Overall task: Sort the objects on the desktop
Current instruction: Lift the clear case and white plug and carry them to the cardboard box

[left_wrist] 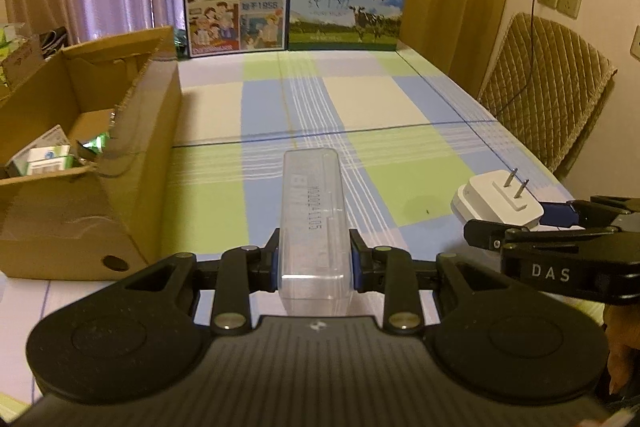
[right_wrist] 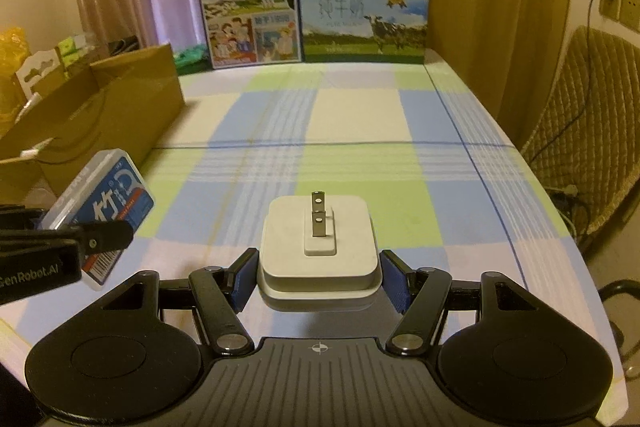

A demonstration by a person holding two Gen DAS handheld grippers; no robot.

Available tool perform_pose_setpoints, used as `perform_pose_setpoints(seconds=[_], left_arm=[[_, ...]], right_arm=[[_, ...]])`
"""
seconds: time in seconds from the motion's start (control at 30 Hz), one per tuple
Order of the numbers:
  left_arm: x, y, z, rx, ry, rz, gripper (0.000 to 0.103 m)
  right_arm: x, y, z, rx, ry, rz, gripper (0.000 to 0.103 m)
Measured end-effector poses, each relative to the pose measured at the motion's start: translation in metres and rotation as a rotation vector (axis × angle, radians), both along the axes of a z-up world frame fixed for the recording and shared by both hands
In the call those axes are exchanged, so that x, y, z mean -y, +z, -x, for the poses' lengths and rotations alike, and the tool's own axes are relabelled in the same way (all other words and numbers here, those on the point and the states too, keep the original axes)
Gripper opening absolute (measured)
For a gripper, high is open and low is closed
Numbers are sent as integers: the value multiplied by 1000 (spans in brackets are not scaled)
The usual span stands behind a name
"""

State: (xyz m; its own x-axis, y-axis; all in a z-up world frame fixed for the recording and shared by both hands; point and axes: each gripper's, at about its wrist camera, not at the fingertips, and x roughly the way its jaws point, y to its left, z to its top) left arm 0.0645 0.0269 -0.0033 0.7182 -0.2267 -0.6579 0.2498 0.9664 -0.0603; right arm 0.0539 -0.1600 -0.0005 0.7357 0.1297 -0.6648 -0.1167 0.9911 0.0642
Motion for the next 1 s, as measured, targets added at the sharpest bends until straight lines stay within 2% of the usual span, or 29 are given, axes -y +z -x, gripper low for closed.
perform_pose_setpoints(seconds=[1.0], left_arm=[[-63,32,27,51,98,32,26]], right_arm=[[-62,26,1,38,116,5,62]])
